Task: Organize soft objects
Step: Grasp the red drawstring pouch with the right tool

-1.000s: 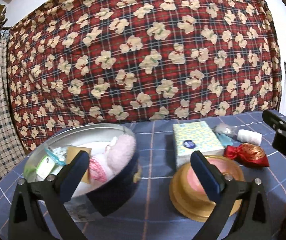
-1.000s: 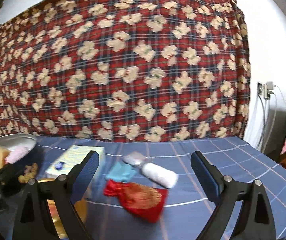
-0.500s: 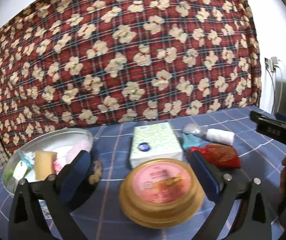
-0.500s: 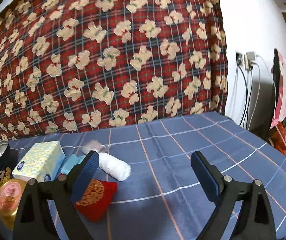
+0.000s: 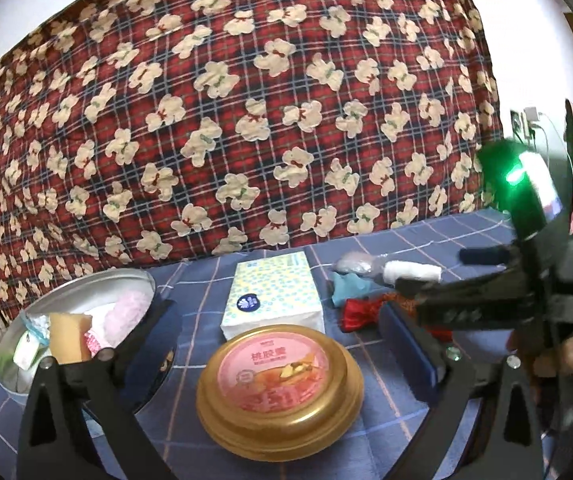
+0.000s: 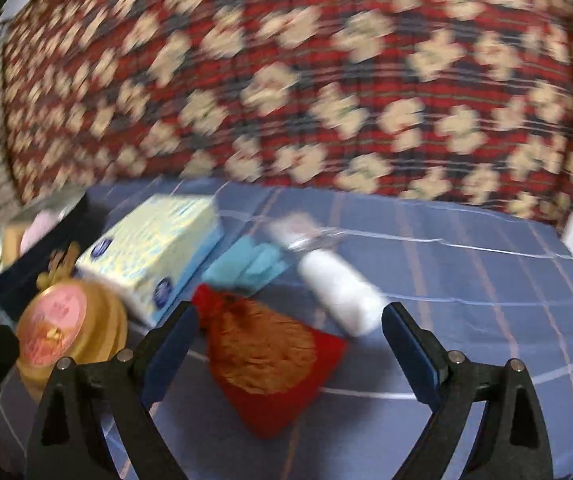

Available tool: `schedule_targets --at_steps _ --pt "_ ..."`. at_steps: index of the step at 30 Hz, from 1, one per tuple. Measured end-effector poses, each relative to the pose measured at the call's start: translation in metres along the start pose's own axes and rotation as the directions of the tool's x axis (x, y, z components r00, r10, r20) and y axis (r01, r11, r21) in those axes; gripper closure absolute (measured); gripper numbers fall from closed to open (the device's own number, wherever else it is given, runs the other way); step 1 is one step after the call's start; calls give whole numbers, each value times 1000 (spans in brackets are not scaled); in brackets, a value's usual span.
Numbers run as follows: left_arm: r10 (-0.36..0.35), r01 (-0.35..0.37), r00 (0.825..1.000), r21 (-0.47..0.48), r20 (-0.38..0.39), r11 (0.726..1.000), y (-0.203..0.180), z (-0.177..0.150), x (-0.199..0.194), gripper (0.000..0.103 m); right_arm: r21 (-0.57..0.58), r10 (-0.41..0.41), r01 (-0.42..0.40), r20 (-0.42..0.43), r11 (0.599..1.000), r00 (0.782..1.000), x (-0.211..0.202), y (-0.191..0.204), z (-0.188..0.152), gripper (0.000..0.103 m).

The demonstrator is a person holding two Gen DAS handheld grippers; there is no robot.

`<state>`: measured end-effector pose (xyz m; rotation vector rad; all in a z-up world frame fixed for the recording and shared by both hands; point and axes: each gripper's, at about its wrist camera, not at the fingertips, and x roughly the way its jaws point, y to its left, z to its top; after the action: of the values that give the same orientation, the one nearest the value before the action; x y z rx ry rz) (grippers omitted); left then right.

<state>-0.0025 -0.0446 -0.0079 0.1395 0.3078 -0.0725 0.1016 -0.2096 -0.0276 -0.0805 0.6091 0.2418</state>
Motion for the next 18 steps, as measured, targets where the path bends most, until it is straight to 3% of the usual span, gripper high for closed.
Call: schedule_targets --at_steps 4,6,7,10,12,14,16,18 --pt "-4 3 1000 -30 -28 1000 5 -1 4 3 -60 17 -24 -115 998 993 30 8 4 18" --pt "-6 5 999 -32 -36 999 5 -1 5 3 -43 38 -47 -179 998 983 43 5 2 19" --pt "-4 3 999 -27 -37 1000 4 -1 6 3 -30 54 -62 -206 998 977 48 2 1 24" --pt "5 -5 999 1 -46 1000 -2 -1 7 3 -13 85 -91 -244 996 966 53 -2 -2 33" --pt "4 -3 999 16 -46 1000 -6 -1 7 3 -80 57 -79 -254 994 966 50 5 -7 38" --pt "6 -5 999 27 -48 1000 -9 0 8 3 -117 58 -89 -247 989 967 43 9 -11 49" --pt "8 -6 999 35 -48 999 -12 0 8 3 -124 56 -88 -241 988 969 37 7 -13 71" --pt "2 -1 999 29 -43 1000 -15 1 8 3 -93 82 -107 -235 990 969 30 -2 -13 76"
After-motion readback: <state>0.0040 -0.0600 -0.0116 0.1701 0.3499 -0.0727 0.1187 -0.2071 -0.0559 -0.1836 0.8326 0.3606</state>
